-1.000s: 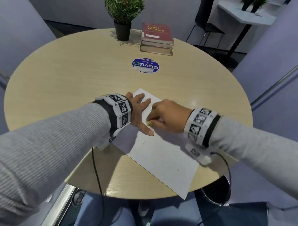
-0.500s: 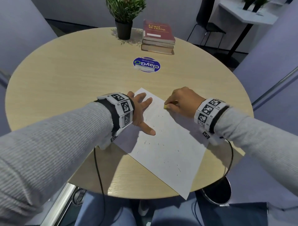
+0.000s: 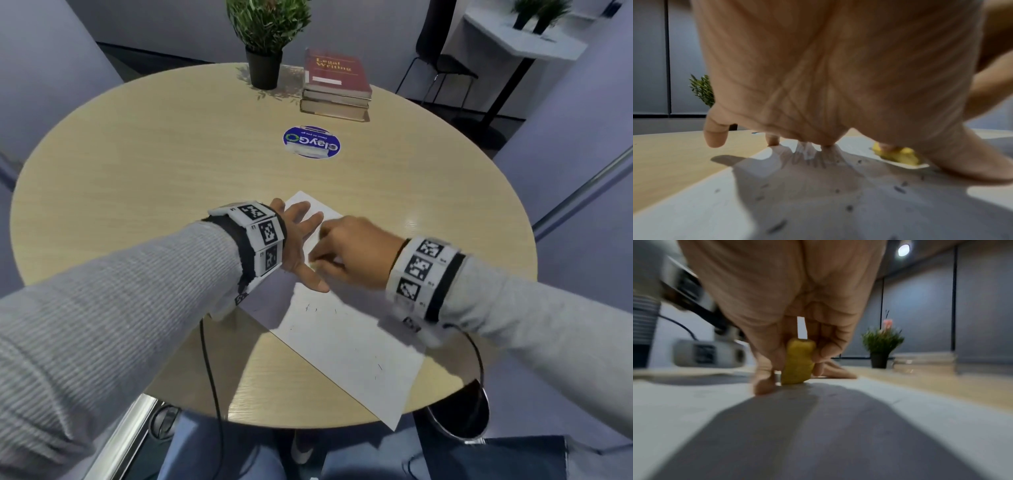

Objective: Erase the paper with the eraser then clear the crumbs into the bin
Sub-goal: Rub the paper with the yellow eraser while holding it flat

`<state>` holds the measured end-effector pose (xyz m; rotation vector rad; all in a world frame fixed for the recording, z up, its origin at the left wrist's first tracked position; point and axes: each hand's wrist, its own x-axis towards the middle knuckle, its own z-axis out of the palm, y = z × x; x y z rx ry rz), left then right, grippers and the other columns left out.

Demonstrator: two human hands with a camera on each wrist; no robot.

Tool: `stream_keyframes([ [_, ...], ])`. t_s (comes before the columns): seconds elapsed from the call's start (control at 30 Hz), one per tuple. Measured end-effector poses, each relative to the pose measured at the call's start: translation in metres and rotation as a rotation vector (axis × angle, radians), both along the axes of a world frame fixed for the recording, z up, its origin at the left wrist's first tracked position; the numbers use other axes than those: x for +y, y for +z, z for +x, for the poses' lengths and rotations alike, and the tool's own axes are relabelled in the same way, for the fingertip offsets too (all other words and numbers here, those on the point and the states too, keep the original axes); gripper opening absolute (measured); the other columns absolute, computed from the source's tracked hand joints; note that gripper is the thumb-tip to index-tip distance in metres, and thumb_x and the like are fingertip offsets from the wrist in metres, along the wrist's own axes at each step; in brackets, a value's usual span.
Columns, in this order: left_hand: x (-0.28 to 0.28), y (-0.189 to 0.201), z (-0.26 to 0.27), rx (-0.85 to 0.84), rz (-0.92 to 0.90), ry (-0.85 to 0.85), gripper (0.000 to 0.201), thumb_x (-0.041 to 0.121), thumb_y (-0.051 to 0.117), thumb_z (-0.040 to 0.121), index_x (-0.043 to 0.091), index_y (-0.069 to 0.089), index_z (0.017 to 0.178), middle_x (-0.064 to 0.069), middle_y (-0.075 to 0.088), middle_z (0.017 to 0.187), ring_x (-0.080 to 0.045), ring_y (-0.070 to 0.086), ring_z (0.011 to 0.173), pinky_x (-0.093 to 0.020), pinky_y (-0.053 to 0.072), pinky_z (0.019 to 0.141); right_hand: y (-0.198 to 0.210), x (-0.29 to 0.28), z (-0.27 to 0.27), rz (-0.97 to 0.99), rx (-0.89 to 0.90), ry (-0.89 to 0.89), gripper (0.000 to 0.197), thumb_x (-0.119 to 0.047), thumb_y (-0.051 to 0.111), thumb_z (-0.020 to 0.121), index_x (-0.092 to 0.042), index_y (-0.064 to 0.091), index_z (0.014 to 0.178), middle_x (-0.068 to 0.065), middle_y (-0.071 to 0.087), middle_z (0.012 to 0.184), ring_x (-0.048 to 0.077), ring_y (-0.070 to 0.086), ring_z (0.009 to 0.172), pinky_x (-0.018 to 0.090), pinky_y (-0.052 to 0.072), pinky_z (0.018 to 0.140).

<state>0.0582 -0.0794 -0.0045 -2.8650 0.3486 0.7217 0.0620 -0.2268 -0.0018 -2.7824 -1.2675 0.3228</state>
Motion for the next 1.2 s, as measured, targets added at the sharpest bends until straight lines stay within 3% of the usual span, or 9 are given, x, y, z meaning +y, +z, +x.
stream_keyframes([
  [0.07,0.001,0.000,0.000,-0.003,-0.003,-0.006,0.121,0.084,0.051,0.065,0.030,-0.014,0.151,0.000,-0.013,0.160,-0.034,0.001,0.144,-0.050,0.015,0.112,0.005,0.003,-0.001,-0.026,0.038,0.027,0.019,-0.024,0.057,0.085,-0.018,0.075,0.089,0.006,0.067,0.081,0.023,0.059,0.077,0.032,0.047,0.069],
  [0.23,0.003,-0.002,0.003,0.035,-0.013,0.027,0.125,0.090,0.048,0.060,0.033,-0.017,0.150,0.004,-0.016,0.159,-0.034,-0.005,0.144,-0.055,0.012,0.112,0.006,-0.024,0.053,0.025,-0.080,-0.225,0.019,-0.023,0.060,0.086,-0.016,0.075,0.096,0.007,0.073,0.091,0.028,0.065,0.087,0.027,0.043,0.070],
  [0.4,0.002,-0.003,0.001,-0.023,-0.019,-0.002,0.123,0.088,0.050,0.062,0.031,-0.013,0.151,0.001,-0.011,0.160,-0.034,0.003,0.143,-0.053,0.019,0.109,0.003,0.005,-0.001,-0.023,0.026,0.021,0.020,-0.023,0.056,0.085,-0.018,0.075,0.088,0.004,0.067,0.081,0.023,0.059,0.076,0.035,0.048,0.068],
  [0.53,0.001,-0.005,0.002,-0.017,-0.005,0.008,0.123,0.091,0.047,0.060,0.031,-0.012,0.151,0.004,-0.008,0.159,-0.033,0.004,0.142,-0.054,0.019,0.109,0.009,-0.013,0.039,0.024,-0.033,-0.189,0.020,-0.025,0.060,0.088,-0.018,0.075,0.099,0.005,0.071,0.092,0.024,0.062,0.086,0.030,0.045,0.072],
  [0.73,0.011,0.003,0.007,-0.111,-0.029,-0.091,0.127,0.100,0.042,0.038,0.032,0.022,0.144,0.005,0.021,0.151,-0.029,0.028,0.129,-0.048,0.028,0.096,0.005,-0.014,0.051,0.022,-0.054,-0.262,0.020,-0.019,0.059,0.086,-0.016,0.075,0.098,0.007,0.073,0.097,0.027,0.064,0.090,0.037,0.052,0.078],
  [0.8,0.015,0.004,0.006,-0.155,0.019,-0.132,0.131,0.100,0.037,0.039,0.032,0.014,0.149,0.005,0.018,0.154,-0.028,0.027,0.130,-0.044,0.023,0.094,0.005,-0.015,0.050,0.032,-0.041,-0.274,0.020,-0.019,0.058,0.087,-0.016,0.075,0.099,0.006,0.073,0.097,0.026,0.063,0.091,0.033,0.050,0.078],
  [0.9,0.017,0.003,0.002,-0.119,0.071,-0.124,0.119,0.084,0.052,0.064,0.027,-0.003,0.153,0.003,0.000,0.160,-0.030,0.011,0.142,-0.048,0.009,0.106,0.004,-0.016,0.052,0.046,-0.035,-0.289,0.020,-0.020,0.058,0.088,-0.017,0.075,0.098,0.005,0.073,0.098,0.025,0.063,0.091,0.033,0.050,0.078],
  [1.03,0.019,0.004,0.005,-0.024,0.017,-0.069,0.122,0.083,0.055,0.064,0.031,-0.012,0.151,0.005,-0.013,0.160,-0.031,0.002,0.144,-0.052,0.011,0.112,0.005,-0.010,0.038,0.064,-0.037,-0.256,0.020,-0.022,0.057,0.087,-0.015,0.075,0.095,0.007,0.072,0.090,0.028,0.063,0.086,0.036,0.051,0.076],
  [1.2,0.016,0.001,0.005,-0.013,-0.010,-0.101,0.150,0.093,0.035,0.024,0.029,-0.008,0.152,-0.001,-0.007,0.161,-0.034,0.010,0.143,-0.045,0.013,0.113,0.005,0.017,-0.010,-0.036,0.022,0.050,0.023,-0.022,0.052,0.087,-0.013,0.073,0.086,0.006,0.063,0.082,0.024,0.056,0.076,0.035,0.047,0.069],
])
